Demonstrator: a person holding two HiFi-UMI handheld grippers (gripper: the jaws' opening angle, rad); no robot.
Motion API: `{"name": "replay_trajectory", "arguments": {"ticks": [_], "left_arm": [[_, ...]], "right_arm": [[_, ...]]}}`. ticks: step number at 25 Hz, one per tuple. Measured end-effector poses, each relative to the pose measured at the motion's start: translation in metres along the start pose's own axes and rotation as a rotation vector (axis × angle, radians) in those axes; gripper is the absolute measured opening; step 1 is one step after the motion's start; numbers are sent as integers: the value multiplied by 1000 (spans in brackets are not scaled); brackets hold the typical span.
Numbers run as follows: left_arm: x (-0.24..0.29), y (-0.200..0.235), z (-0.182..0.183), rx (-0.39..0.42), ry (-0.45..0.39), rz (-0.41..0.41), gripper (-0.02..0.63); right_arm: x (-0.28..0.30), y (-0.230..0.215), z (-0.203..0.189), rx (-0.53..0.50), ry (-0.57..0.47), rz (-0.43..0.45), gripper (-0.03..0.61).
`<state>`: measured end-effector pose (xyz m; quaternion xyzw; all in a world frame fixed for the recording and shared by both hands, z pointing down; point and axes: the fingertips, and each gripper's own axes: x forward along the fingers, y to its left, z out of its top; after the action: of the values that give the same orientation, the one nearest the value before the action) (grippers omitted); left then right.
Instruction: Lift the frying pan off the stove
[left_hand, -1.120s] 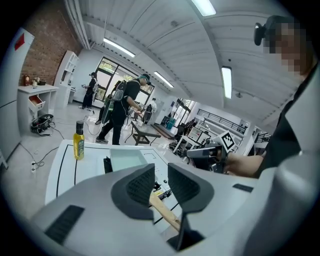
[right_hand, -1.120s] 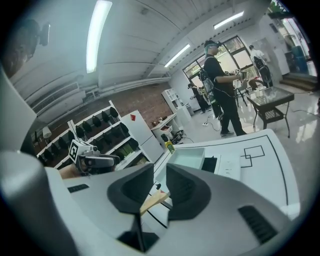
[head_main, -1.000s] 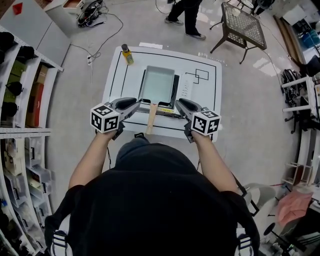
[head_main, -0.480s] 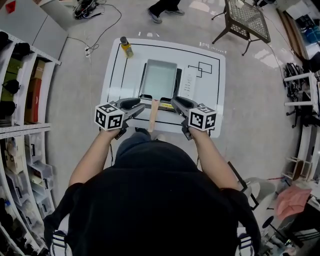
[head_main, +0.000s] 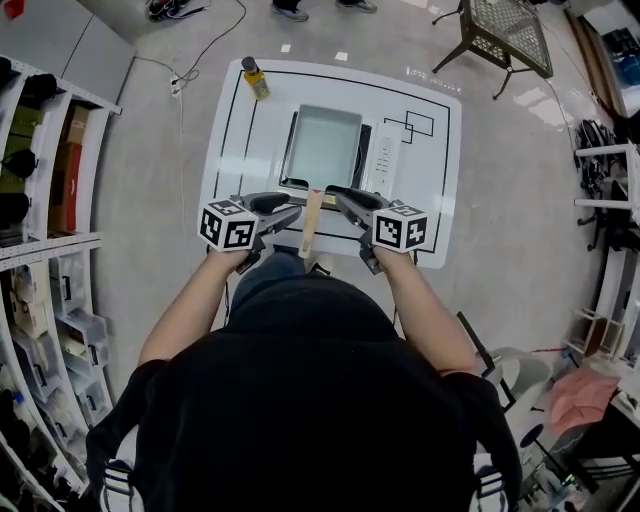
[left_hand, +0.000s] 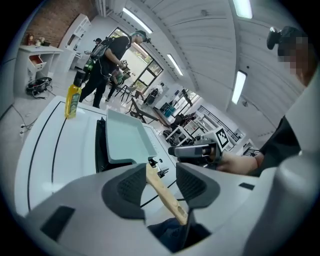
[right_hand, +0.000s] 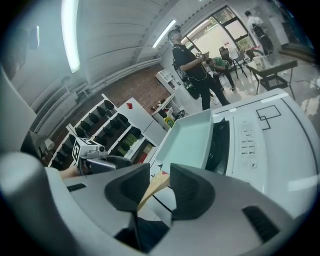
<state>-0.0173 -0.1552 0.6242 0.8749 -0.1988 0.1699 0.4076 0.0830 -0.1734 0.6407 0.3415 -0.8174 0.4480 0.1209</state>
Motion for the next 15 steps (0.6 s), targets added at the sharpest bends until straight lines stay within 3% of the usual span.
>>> {"name": "replay_trajectory", "arguments": {"ticks": [5,15], "left_arm": [[9,7,-15,-70,22,-17,196],[28,9,-40,-168,70,-69,210]], "right_arm": [[10,-5,-14,43,38,18,144],[28,-12,-37,245,68,103,190]]}}
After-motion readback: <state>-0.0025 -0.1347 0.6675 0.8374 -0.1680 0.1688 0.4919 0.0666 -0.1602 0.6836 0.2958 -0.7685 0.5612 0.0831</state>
